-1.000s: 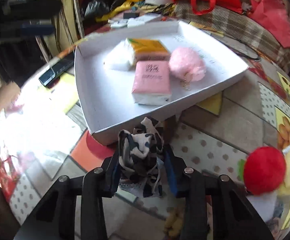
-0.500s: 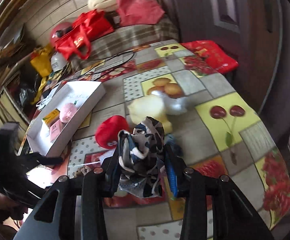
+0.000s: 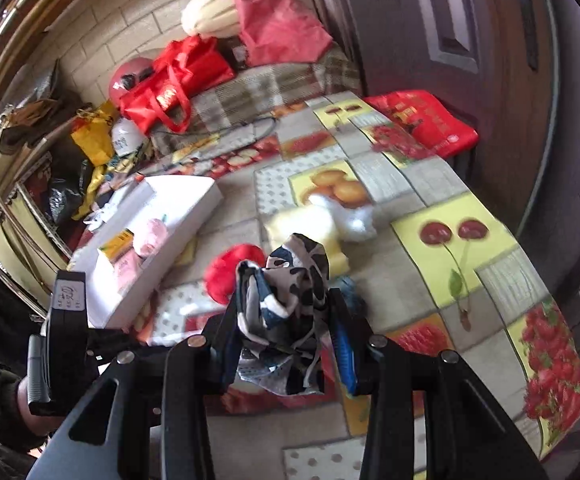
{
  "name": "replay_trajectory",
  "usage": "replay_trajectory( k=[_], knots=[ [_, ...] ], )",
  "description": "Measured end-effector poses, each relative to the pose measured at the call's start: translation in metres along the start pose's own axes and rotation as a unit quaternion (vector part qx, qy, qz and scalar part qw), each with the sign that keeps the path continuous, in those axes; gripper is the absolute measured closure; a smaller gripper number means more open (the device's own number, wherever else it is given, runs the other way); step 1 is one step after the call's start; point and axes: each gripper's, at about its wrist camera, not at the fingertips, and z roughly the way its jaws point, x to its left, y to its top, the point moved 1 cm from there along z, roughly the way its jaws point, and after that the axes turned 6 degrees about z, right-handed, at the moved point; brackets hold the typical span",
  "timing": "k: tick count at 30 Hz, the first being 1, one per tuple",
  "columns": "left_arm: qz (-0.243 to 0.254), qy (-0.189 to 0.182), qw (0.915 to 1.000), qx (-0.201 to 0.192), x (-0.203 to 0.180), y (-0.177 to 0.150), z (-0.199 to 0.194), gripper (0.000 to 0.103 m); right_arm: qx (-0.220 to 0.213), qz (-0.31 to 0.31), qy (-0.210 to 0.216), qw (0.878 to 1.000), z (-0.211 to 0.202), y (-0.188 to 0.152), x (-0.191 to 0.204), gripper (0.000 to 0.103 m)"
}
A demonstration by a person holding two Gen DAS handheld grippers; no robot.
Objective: Organize soft objects
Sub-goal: 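Lift the cloth with the right gripper while the left carries the rope toy over the tray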
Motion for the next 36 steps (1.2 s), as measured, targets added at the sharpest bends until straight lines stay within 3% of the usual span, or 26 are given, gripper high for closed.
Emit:
replay_trajectory(
  k=[6,10,14,17,22,36],
  knots=[
    [-0.060,0.036,0.9934,-0.091,0.044,0.023,-0.085,0.070,-0.049,-0.016,0.048,0.998,-0.015,0.039,0.036,0.064],
    [-0.112,0.081,0.9730,-0.185,0.081,0.044,-0.179,0.070,-0.122,-0.036,0.097,0.987,-0.047,0.085,0.075,0.064],
    [-0.140,0.134,0.9529,-0.233,0.095,0.034,-0.235,0.070,-0.165,-0.022,0.168,0.972,-0.070,0.109,0.106,0.064],
    [-0.169,0.169,0.9413,-0.238,0.109,0.011,-0.251,0.070,-0.150,-0.015,0.203,0.968,-0.064,0.105,0.124,0.064],
    [-0.208,0.186,0.9335,-0.225,0.132,-0.014,-0.253,0.070,-0.108,-0.016,0.216,0.970,-0.037,0.092,0.143,0.064],
    [-0.219,0.164,0.9353,-0.224,0.139,-0.020,-0.244,0.070,-0.093,-0.020,0.201,0.975,-0.038,0.082,0.149,0.064]
  ],
)
